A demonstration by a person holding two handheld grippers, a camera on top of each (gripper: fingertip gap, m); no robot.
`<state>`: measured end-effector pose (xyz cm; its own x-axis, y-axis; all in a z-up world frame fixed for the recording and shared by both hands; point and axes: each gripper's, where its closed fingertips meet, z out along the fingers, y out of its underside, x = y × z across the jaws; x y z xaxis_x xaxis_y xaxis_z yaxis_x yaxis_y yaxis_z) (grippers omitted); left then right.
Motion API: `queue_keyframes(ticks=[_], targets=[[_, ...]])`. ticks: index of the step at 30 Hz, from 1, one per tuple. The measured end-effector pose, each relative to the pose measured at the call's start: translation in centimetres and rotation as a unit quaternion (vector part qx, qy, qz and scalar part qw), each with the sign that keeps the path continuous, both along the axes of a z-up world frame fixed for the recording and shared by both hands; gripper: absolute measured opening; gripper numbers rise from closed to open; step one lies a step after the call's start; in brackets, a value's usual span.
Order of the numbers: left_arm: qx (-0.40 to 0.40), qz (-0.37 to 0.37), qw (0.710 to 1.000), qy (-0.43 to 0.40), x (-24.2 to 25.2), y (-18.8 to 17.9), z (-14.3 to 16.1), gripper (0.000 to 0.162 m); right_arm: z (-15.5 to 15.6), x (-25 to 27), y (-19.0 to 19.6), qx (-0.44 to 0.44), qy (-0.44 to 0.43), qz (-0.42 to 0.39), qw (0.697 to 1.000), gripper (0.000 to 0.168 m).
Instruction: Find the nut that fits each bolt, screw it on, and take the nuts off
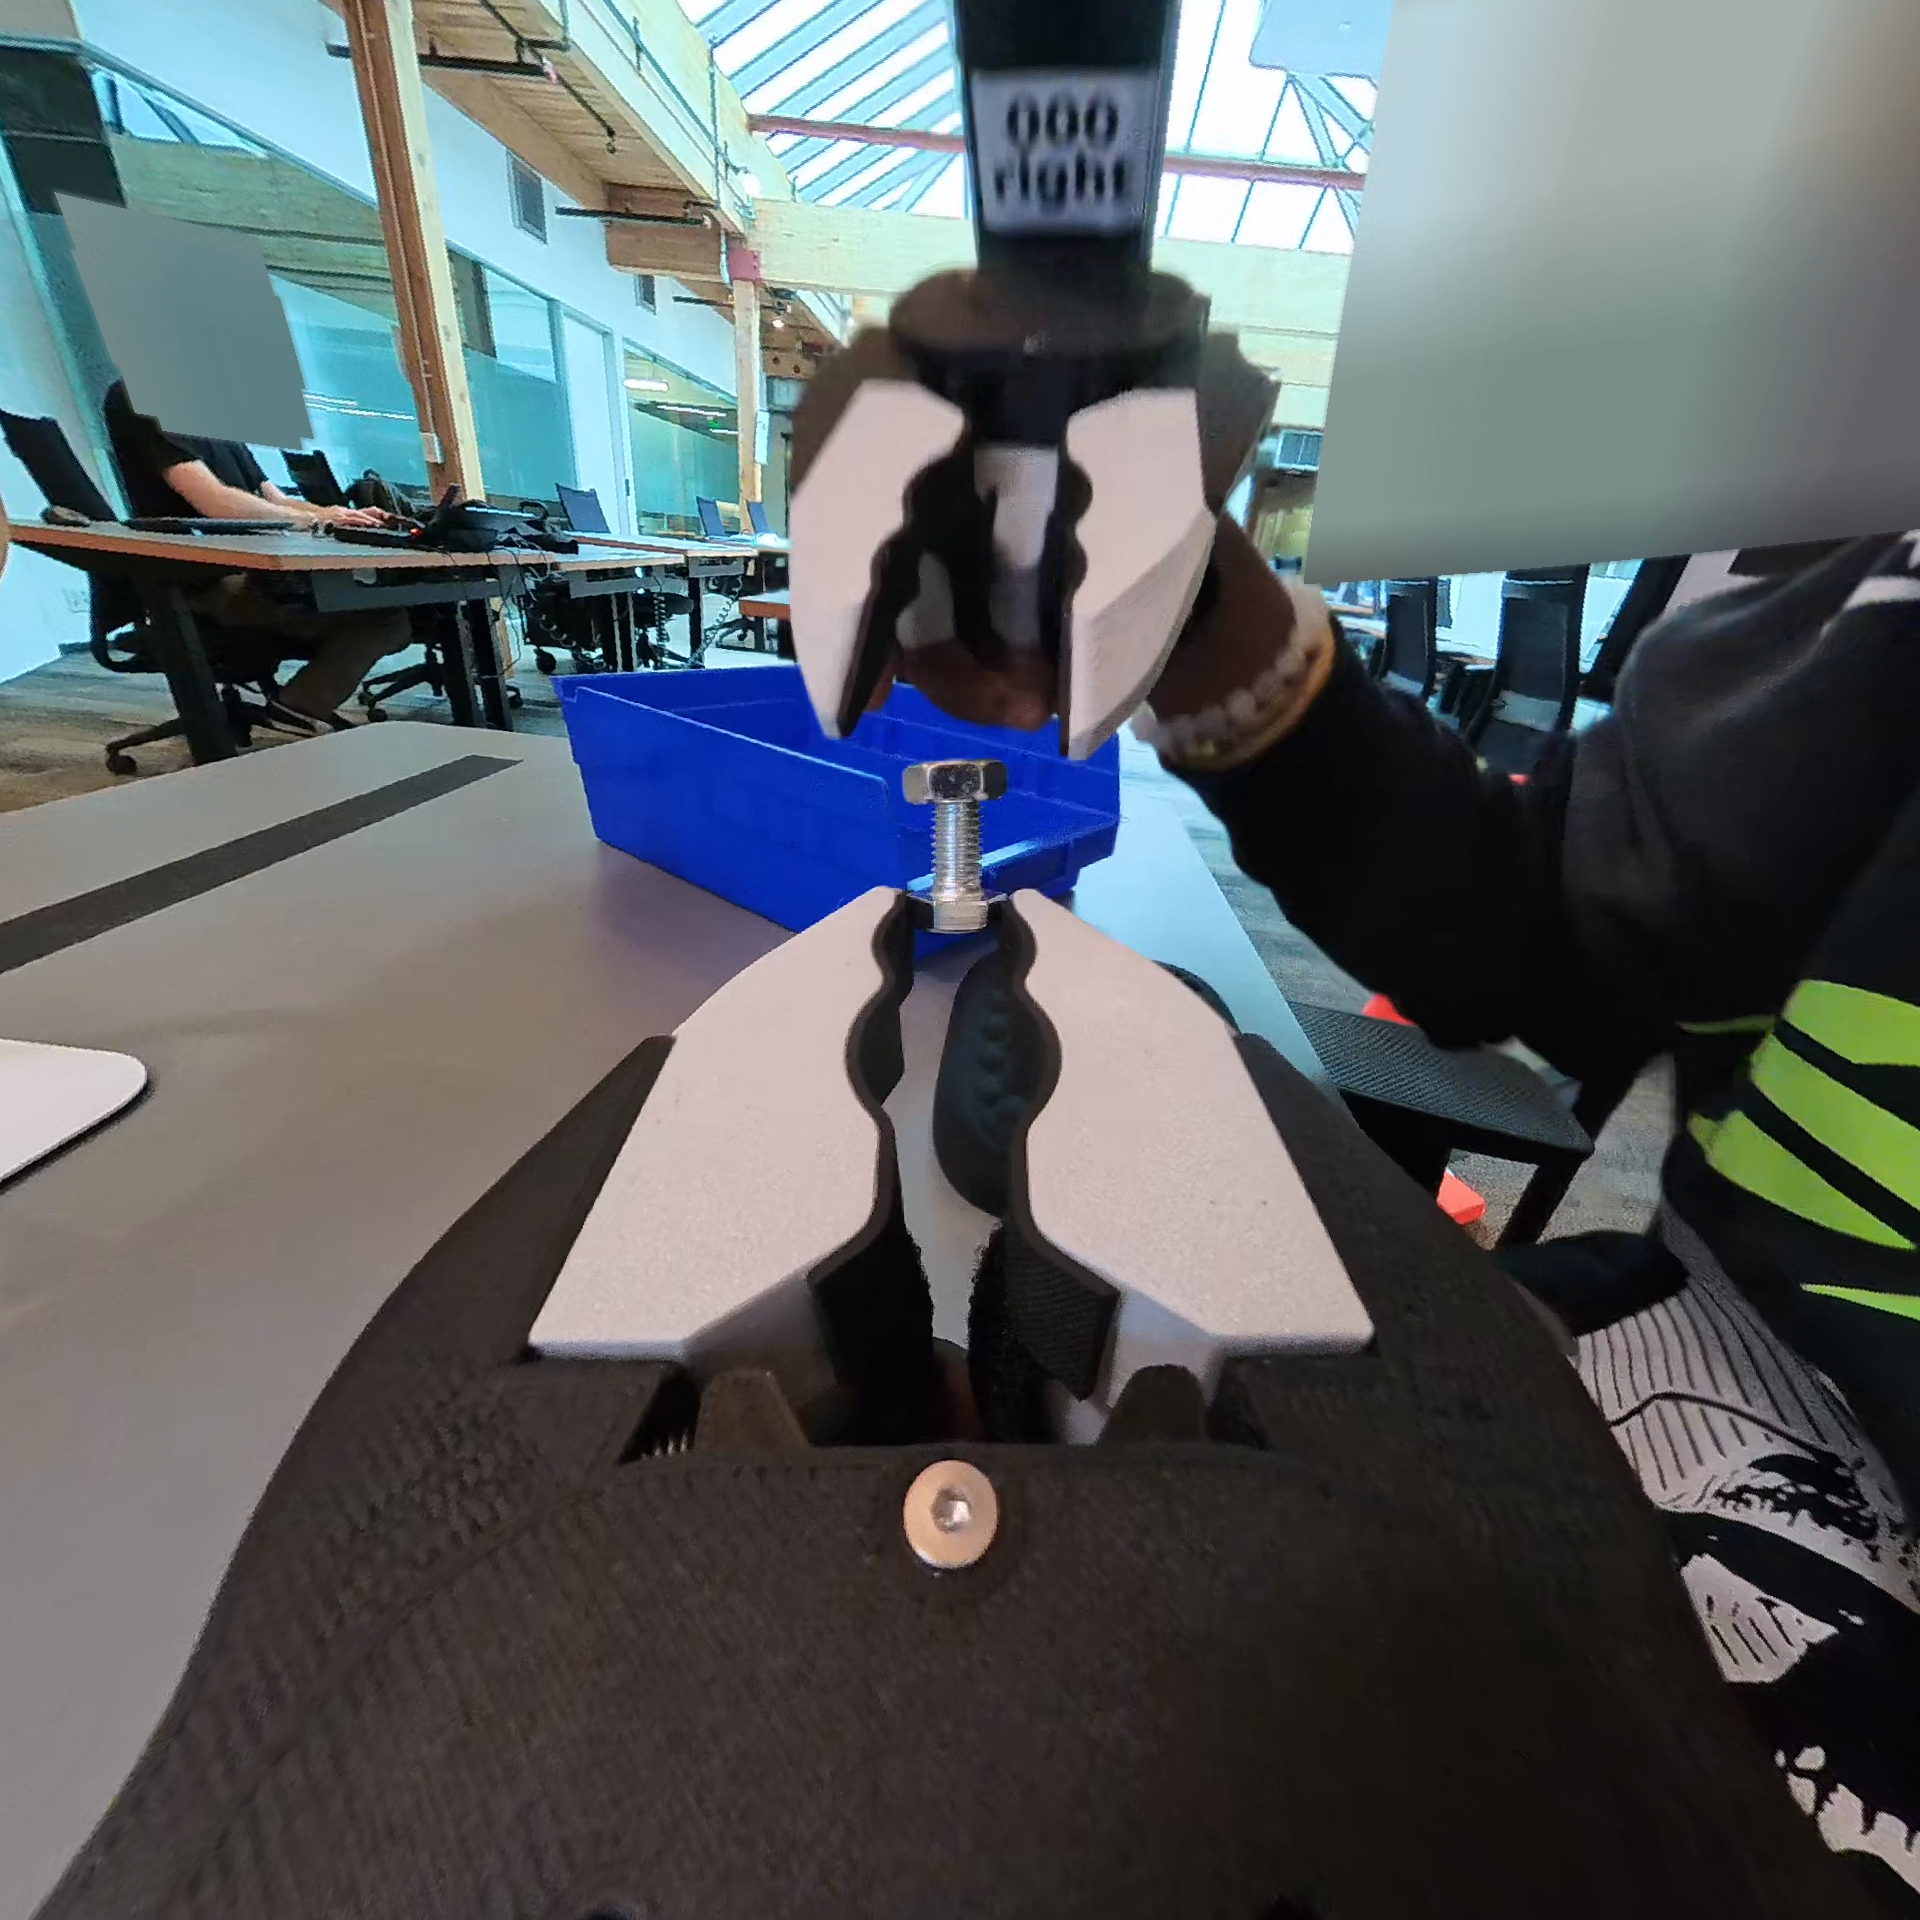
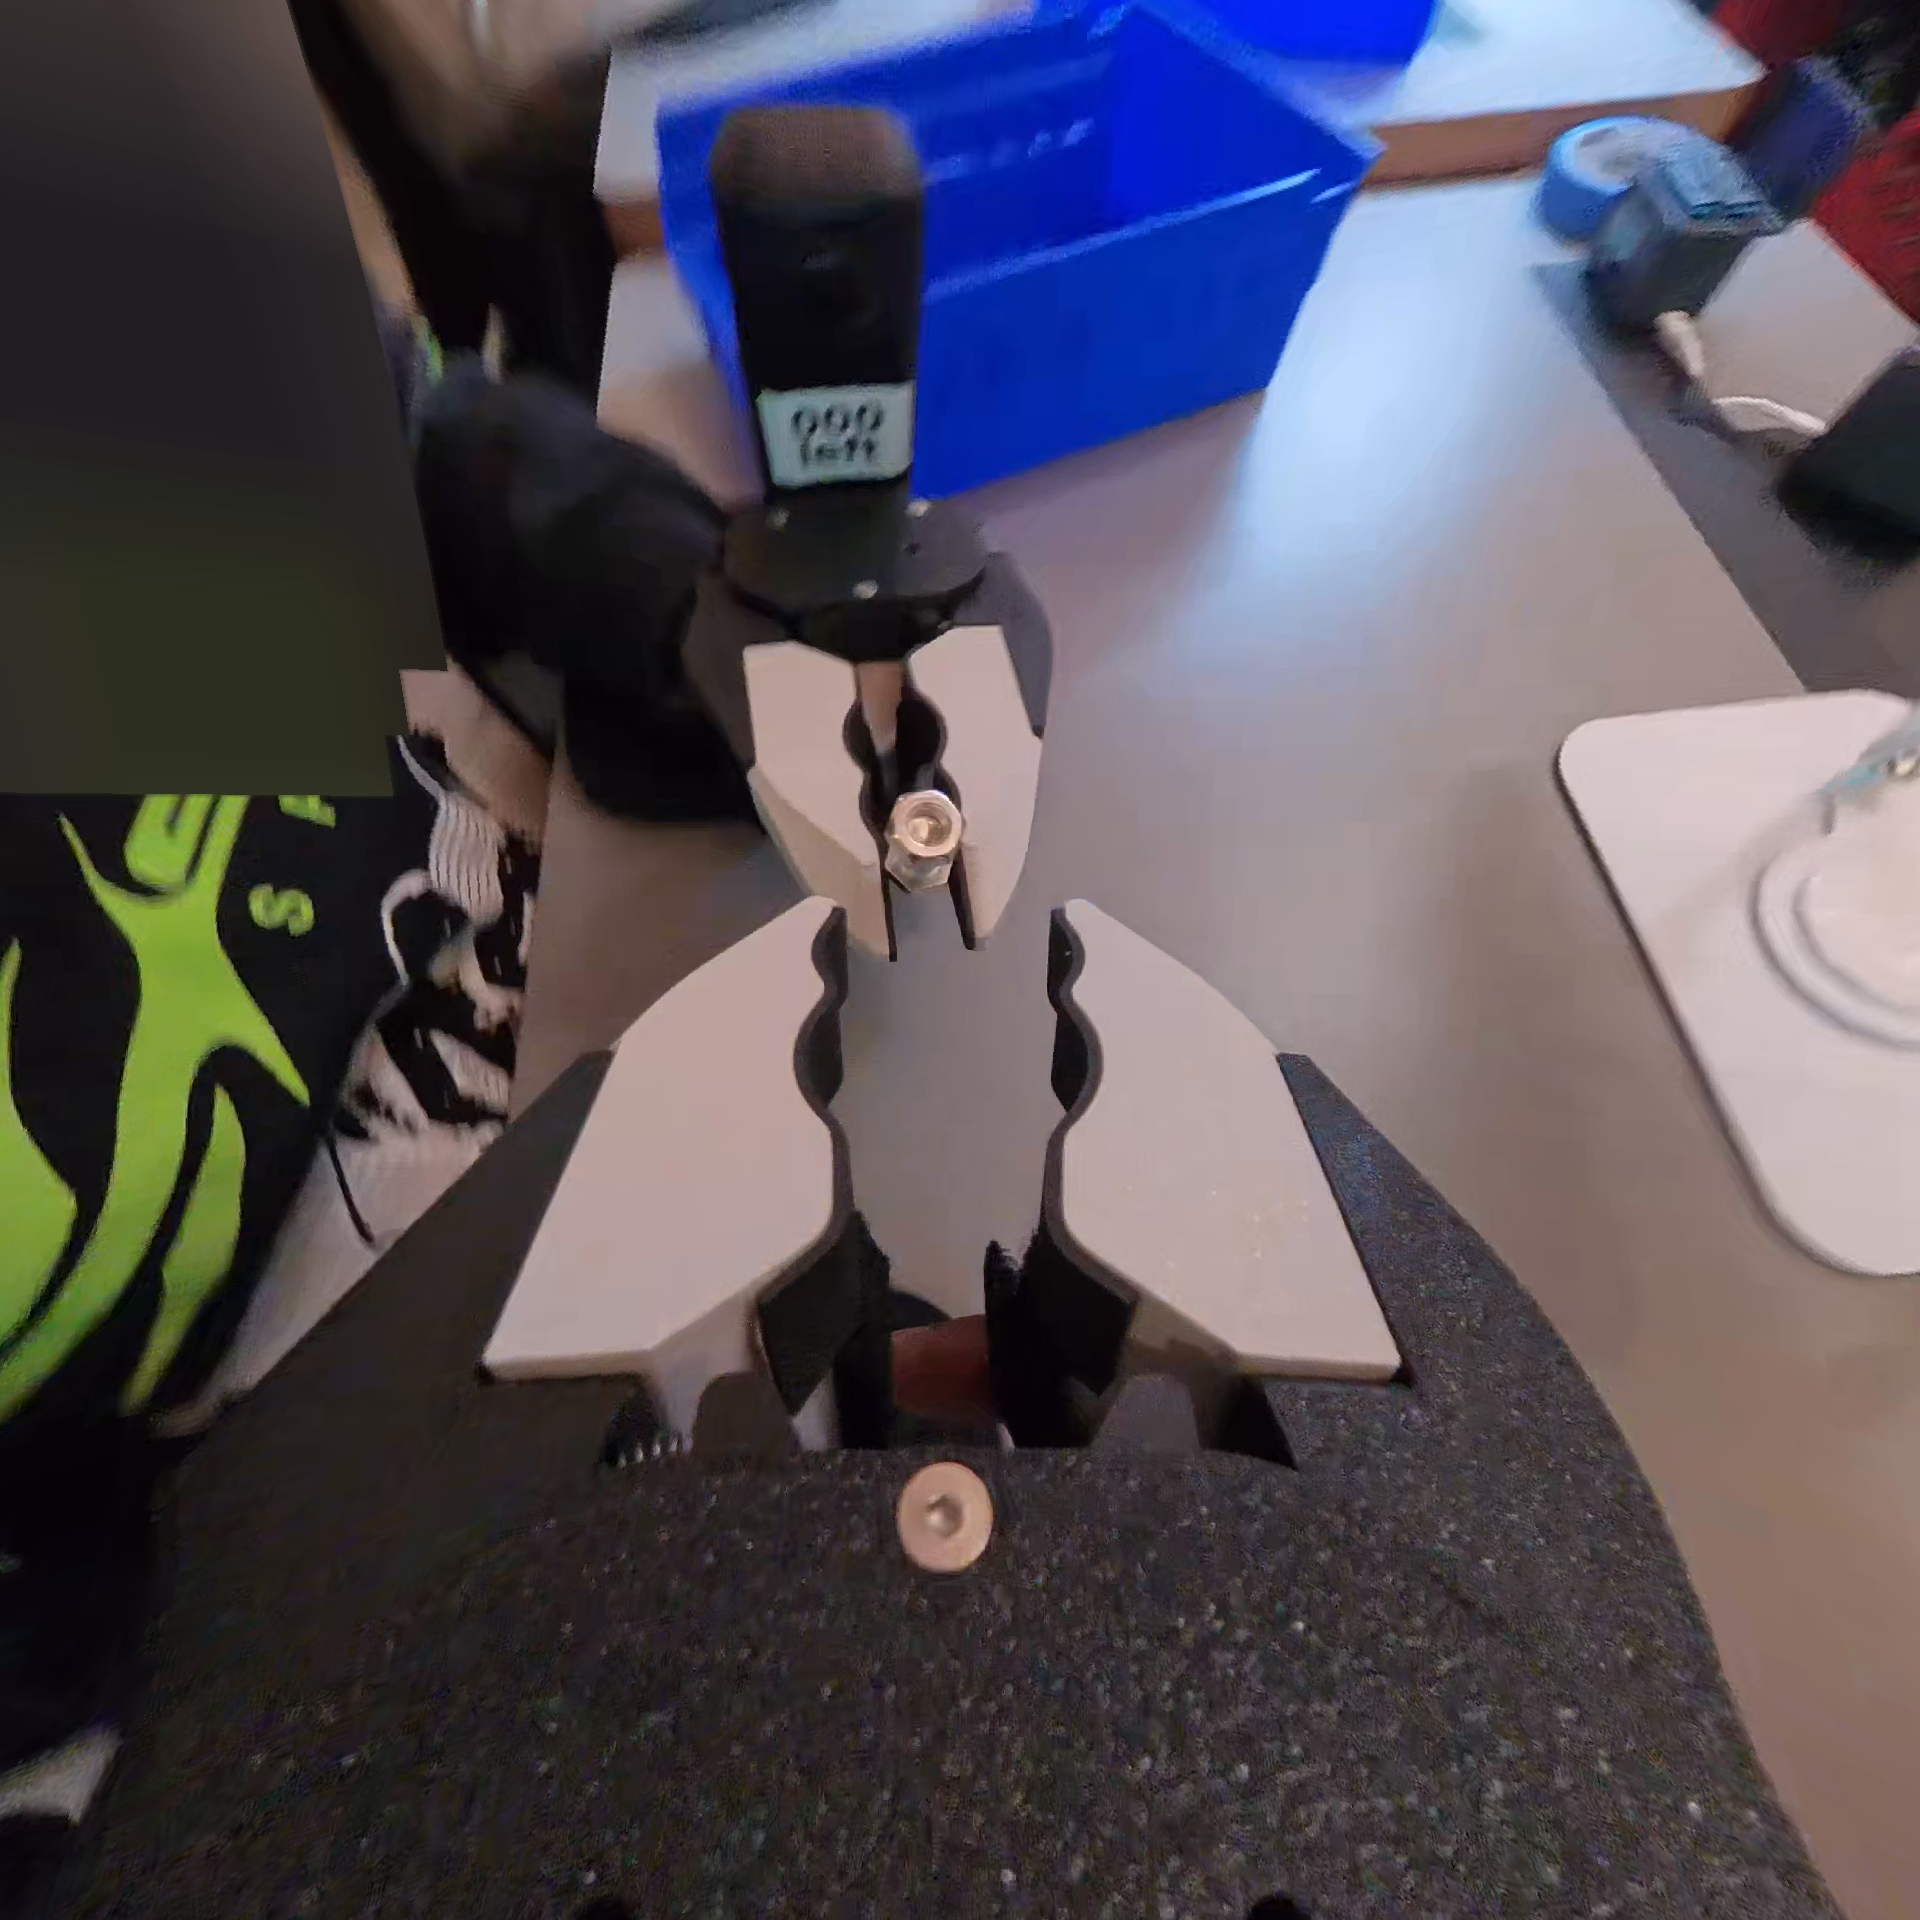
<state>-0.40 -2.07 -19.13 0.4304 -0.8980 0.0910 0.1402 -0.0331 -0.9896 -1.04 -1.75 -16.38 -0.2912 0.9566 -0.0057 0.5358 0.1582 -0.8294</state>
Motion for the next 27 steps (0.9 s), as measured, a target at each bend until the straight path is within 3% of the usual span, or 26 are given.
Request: queue_keyframes(ticks=[4, 9, 12, 14, 18, 22, 25, 27], targets=[[0.005, -0.001, 1.0, -0.003, -0.1, -0.1, 0.3, 0.015, 0.6, -0.7, -0.6, 0.086, -0.092, 0.092, 0.988, 0.032], [0.008, -0.003, 1.0, -0.002, -0.1, -0.2, 0.4, 0.015, 0.0, -1.6, -1.2, 0.095, -0.139, 0.142, 0.975, 0.029], [0.007, -0.004, 1.0, 0.0, 0.0, -0.3, 0.3, 0.015, -0.6, -1.6, -1.5, 0.095, -0.143, 0.155, 0.973, 0.028], [0.006, -0.008, 1.0, 0.002, 0.1, -0.4, 0.3, 0.015, -0.5, -1.8, -1.4, 0.099, -0.131, 0.153, 0.974, 0.016], [0.003, -0.007, 1.0, 0.003, 0.1, -0.3, 0.1, 0.015, 0.9, -1.5, -0.9, 0.111, -0.097, 0.137, 0.98, 0.016], [0.004, -0.003, 1.0, 0.001, -0.1, -0.2, 0.2, 0.015, 3.2, 1.2, 2.4, 0.153, -0.065, 0.037, 0.985, 0.016], [0.003, -0.001, 1.0, -0.002, -0.2, -0.1, 0.3, 0.015, 3.1, 6.2, 7.1, 0.184, -0.095, -0.115, 0.972, 0.016], [0.002, 0.002, 1.0, -0.004, -0.2, 0.0, 0.3, 0.015, 1.7, 10.8, 10.0, 0.177, -0.133, -0.235, 0.946, 0.016]])
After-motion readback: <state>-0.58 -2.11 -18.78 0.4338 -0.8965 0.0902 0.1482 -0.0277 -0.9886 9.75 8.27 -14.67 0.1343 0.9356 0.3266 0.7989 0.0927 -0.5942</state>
